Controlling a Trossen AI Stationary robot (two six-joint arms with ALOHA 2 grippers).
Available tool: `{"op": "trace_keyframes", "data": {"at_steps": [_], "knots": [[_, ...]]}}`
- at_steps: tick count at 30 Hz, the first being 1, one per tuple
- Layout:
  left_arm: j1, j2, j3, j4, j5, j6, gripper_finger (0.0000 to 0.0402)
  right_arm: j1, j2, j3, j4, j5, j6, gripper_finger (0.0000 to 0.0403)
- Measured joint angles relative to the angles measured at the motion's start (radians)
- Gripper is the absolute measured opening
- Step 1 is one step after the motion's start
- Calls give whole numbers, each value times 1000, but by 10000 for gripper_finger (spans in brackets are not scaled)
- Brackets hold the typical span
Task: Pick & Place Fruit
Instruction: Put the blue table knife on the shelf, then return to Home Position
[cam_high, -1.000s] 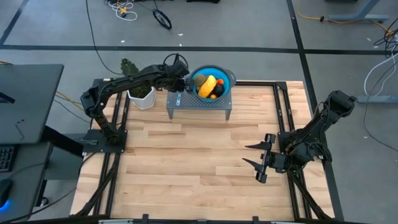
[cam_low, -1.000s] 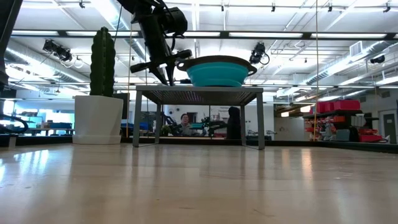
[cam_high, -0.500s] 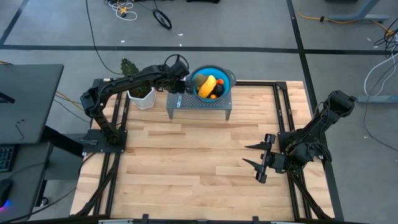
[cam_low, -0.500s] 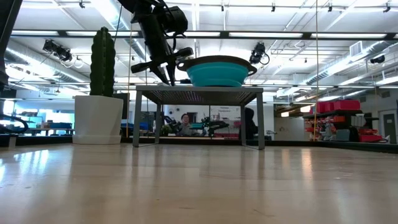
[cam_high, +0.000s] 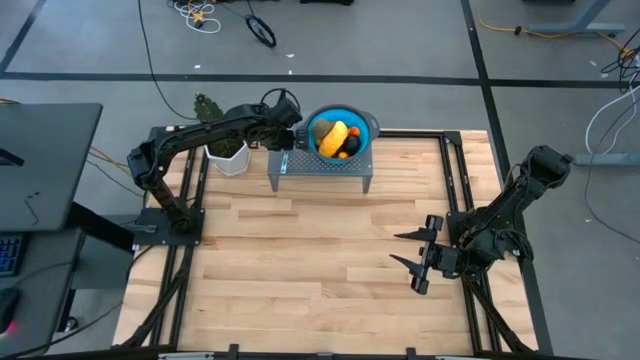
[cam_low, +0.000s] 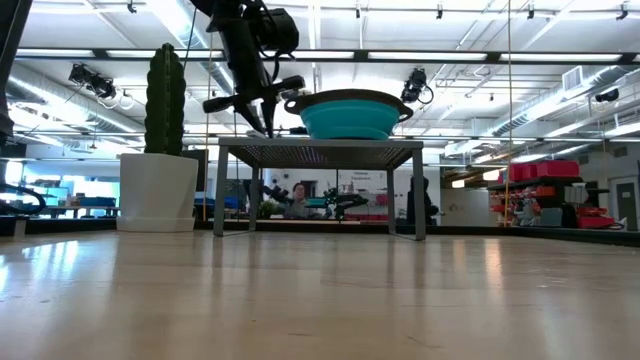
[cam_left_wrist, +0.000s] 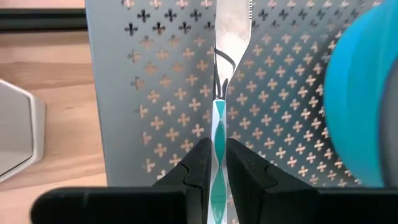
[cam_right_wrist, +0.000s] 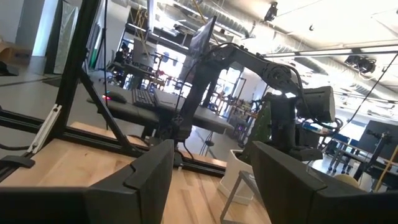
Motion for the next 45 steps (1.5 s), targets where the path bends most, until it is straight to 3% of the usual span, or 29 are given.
{"op": "trace_keyframes", "data": {"at_steps": [14, 33, 39, 45], "knots": [[-2, 3, 0, 14, -53, -52, 66, 0, 0, 0, 0, -4, 4, 224], [-16, -8, 0, 13, -64, -10, 77, 0, 0, 0, 0, -4, 8, 224], [-31, -65, 33, 15, -114, 48, 77, 0, 0, 0, 0, -2, 7, 224], [-114, -136, 37, 15, -203, 123, 77, 0, 0, 0, 0, 4, 4, 224]]}}
